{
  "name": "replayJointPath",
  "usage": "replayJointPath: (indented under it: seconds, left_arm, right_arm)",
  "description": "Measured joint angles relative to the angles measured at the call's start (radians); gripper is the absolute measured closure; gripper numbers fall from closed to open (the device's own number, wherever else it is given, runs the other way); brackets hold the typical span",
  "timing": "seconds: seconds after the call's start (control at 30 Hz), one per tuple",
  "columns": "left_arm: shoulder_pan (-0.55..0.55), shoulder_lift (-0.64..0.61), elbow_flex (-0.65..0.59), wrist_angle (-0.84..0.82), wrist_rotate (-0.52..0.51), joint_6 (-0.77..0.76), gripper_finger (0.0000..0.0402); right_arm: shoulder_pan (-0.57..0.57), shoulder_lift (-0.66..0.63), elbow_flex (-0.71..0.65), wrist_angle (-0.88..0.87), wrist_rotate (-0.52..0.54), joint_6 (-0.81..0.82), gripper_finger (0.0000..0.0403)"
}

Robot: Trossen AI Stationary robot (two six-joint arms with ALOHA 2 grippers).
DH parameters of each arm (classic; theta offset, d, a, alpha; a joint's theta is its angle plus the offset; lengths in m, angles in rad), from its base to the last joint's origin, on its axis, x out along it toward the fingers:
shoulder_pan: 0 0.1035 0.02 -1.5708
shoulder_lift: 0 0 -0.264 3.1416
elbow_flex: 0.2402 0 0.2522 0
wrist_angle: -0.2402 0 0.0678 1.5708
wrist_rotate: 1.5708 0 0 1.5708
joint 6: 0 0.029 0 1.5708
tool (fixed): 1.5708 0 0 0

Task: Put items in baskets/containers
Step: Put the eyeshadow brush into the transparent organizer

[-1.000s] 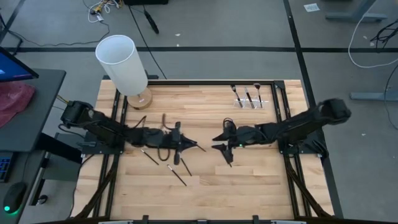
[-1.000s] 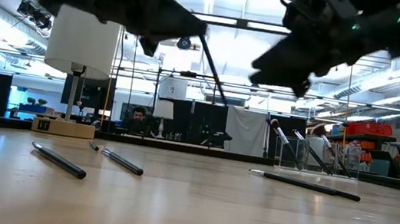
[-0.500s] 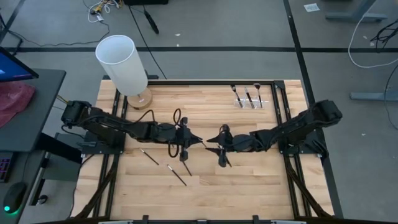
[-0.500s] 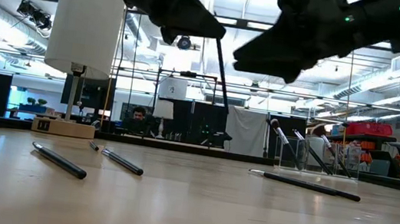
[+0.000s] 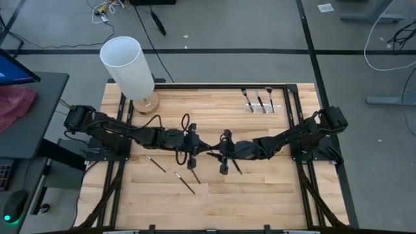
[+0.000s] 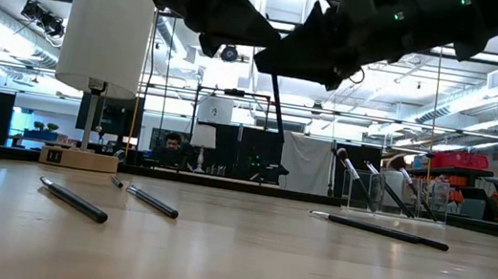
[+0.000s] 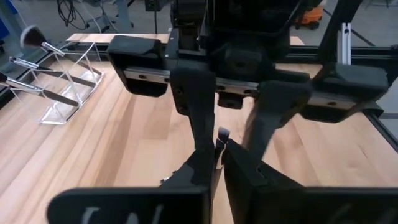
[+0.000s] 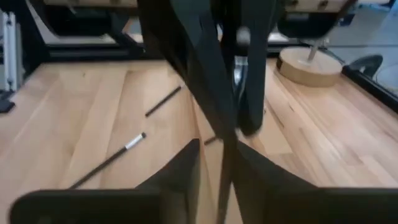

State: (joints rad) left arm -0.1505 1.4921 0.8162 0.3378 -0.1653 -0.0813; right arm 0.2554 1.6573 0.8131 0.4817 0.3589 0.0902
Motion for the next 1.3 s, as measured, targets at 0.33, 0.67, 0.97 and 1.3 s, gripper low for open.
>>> replayJointPath:
  seconds: [0.33, 0.67, 0.97, 1.3]
  left_arm:
    - [0.001, 0.000, 0.000, -0.009, -0.009, 0.021, 0.0335]
    - [0.001, 0.000, -0.014, -0.142, -0.133, -0.012, 0.0253]
    - [0.000, 0.000, -0.166, 0.139, -0.137, -0.056, 0.0237]
    - [-0.026, 0.000, -0.219, 0.234, -0.137, -0.117, 0.0236]
  right_arm:
    - [0.027, -0.026, -0.021, -0.055, 0.083, 0.094, 0.0385]
    - [0.064, -0.392, -0.202, -0.344, 0.479, 0.343, 0.0392]
    - [-0.219, -0.742, -0.220, -0.744, 0.610, 0.323, 0.0392]
    - [-0.702, -0.762, -0.328, -0.705, 0.433, 0.158, 0.0392]
